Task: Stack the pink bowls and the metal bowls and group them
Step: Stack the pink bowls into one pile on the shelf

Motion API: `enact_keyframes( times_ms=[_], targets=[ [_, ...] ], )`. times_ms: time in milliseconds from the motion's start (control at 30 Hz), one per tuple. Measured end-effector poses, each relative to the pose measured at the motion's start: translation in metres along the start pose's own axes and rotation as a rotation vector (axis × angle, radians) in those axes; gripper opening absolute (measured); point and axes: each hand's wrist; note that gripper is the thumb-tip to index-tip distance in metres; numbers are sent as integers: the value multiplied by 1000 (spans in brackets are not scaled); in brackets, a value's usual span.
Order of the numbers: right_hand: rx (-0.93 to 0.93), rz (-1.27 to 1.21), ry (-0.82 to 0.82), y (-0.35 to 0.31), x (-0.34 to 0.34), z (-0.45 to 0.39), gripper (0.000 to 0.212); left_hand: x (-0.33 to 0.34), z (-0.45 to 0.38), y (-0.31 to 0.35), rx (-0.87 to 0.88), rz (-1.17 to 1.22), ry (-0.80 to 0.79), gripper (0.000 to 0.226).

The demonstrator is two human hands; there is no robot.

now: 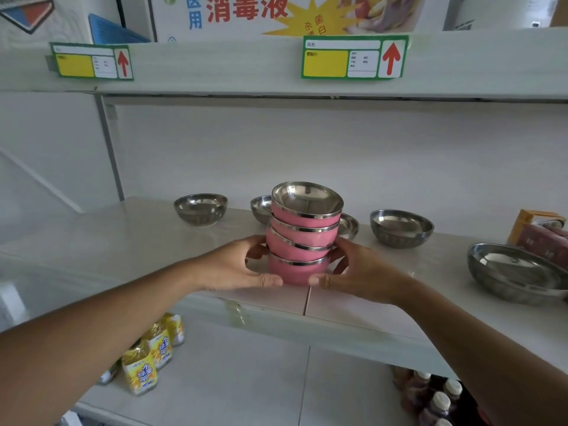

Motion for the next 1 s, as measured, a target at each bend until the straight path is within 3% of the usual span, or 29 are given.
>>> enact_keyframes(
  times_ms=[200, 333, 500, 700, 1000],
  targets=[
    [-53, -43, 67, -5, 6, -14, 80, 12, -2, 0, 48, 103, 184, 71],
    [-118, -59, 59, -20, 16, -37, 69, -13, 12, -9, 59, 105, 226, 71],
    [-177, -86, 4, -66, 49, -75, 55, -56, 47, -41, 23, 96, 253, 92],
    [-139, -123, -74, -104, 109, -129, 56, -98, 89, -104, -42, 95, 284, 83],
    [-126, -253, -119, -138, 168, -179, 78, -140, 115, -168, -89, 79, 303, 85]
  ],
)
Point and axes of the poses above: each hand's wrist, its own z-axis away from the middle knuckle, its own x-axis out of the palm, y = z × x, and after that the axes turned 2 degrees about -y, right-handed
